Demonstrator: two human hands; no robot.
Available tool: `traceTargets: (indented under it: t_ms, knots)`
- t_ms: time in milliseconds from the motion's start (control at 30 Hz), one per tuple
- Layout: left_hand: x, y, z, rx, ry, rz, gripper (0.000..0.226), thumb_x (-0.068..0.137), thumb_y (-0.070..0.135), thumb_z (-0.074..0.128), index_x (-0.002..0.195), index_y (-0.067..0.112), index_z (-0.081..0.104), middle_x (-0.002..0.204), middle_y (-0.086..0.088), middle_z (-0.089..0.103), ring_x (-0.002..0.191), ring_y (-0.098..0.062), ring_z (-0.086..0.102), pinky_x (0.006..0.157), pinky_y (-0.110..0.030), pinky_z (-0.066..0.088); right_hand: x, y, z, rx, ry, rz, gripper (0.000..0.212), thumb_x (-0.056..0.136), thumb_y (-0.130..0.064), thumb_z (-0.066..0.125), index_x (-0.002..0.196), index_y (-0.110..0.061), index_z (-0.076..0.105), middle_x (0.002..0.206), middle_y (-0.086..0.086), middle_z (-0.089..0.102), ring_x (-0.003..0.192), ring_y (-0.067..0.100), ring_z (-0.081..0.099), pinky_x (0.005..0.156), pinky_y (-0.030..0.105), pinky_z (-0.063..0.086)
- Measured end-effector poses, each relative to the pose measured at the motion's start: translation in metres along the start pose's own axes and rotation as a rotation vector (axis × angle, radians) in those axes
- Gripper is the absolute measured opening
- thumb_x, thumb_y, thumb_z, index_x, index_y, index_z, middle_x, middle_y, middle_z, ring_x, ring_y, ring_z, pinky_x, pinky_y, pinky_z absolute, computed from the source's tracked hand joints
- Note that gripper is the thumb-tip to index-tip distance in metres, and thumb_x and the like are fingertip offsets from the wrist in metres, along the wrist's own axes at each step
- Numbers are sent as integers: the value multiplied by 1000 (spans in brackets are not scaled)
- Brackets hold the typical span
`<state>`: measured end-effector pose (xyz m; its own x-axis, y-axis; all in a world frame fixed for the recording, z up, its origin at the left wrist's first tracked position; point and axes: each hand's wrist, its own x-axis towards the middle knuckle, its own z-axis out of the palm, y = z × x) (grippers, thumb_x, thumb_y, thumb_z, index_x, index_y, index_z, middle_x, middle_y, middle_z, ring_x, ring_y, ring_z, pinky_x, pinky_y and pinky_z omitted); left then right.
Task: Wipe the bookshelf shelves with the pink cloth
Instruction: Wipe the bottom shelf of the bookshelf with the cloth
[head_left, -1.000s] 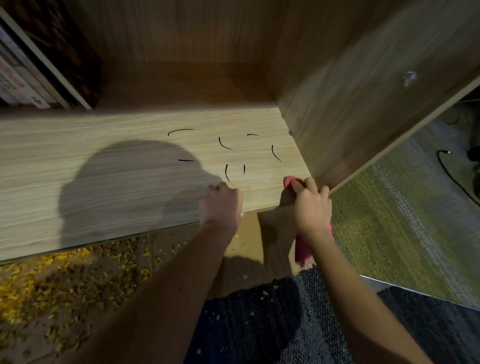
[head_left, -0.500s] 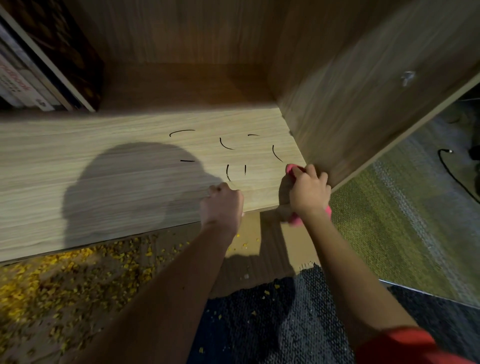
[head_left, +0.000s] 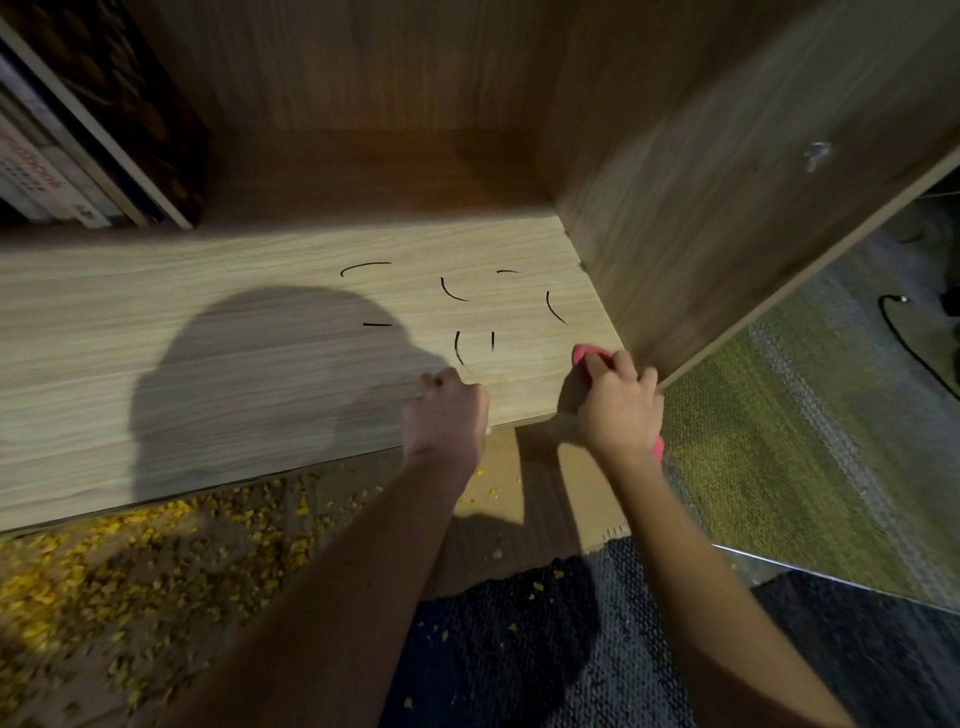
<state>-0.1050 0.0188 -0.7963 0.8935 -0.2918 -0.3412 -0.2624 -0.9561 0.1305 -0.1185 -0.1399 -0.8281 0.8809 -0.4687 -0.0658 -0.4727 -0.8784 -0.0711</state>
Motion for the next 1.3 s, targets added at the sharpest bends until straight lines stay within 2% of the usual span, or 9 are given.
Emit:
traceTargets:
  t_ms: [100,300,500,667,867,967,1067,1200,1300]
  knots:
    - [1,-1,-1,-8,7,-1,35,93,34,54,117,9,56,128,-13,46,119,-28,42,86,-38,46,-31,6,2,-59,25,-66,48,94,-11,44,141,-21,34,139,4,34,120,33,34,95,40,35]
    - [0,0,-1,-5,3,-1,34,93,33,55,117,9,56,128,-13,46,120,-28,42,87,-38,46,23,1,-7,-45,14,-15,45,94,-6,38,138,-15,42,136,9,38,120,36,35,95,43,36]
    - [1,-1,-1,-2,4,2,34,93,34,54,116,8,57,128,-13,46,119,-28,42,86,-37,46,-30,9,-1,-106,-2,-46,45,96,-8,38,139,-17,34,138,7,32,121,35,34,96,42,36]
    - [0,-1,0,8,15,7,34,93,34,54,116,8,57,127,-13,47,118,-28,43,85,-37,46,19,7,-10,-133,-28,-56,42,94,-6,39,136,-9,39,139,11,34,122,37,33,98,44,35]
    - [1,-3,1,21,5,15,36,94,36,52,117,9,57,129,-13,46,119,-28,42,85,-37,46,-33,7,-2,-140,-36,-16,40,95,-8,40,135,-9,36,138,11,31,123,37,33,97,42,36]
    - [1,-2,1,21,3,10,37,94,35,52,119,9,56,129,-14,45,120,-28,42,87,-38,45,-9,5,-4,-156,-16,-8,37,95,-5,35,132,-6,42,137,12,34,122,38,33,98,43,34]
    - [0,-2,2,20,-5,9,37,94,35,52,119,9,56,130,-13,45,120,-29,41,89,-39,44,13,4,-11,-154,-28,-14,38,94,-5,35,130,-7,47,136,12,36,120,37,34,97,43,35]
    - [0,-3,2,37,-17,15,38,95,35,51,119,7,56,130,-14,44,121,-29,40,90,-39,43,-17,10,-6,-165,-54,-27,36,96,-9,36,132,-8,42,136,10,34,120,35,34,96,42,36]
    - [1,-1,0,35,-11,12,37,95,34,51,120,7,56,130,-15,44,121,-30,41,89,-39,44,-24,17,-5,-182,-10,-68,38,97,-10,35,135,-11,39,136,9,35,118,35,36,94,41,37]
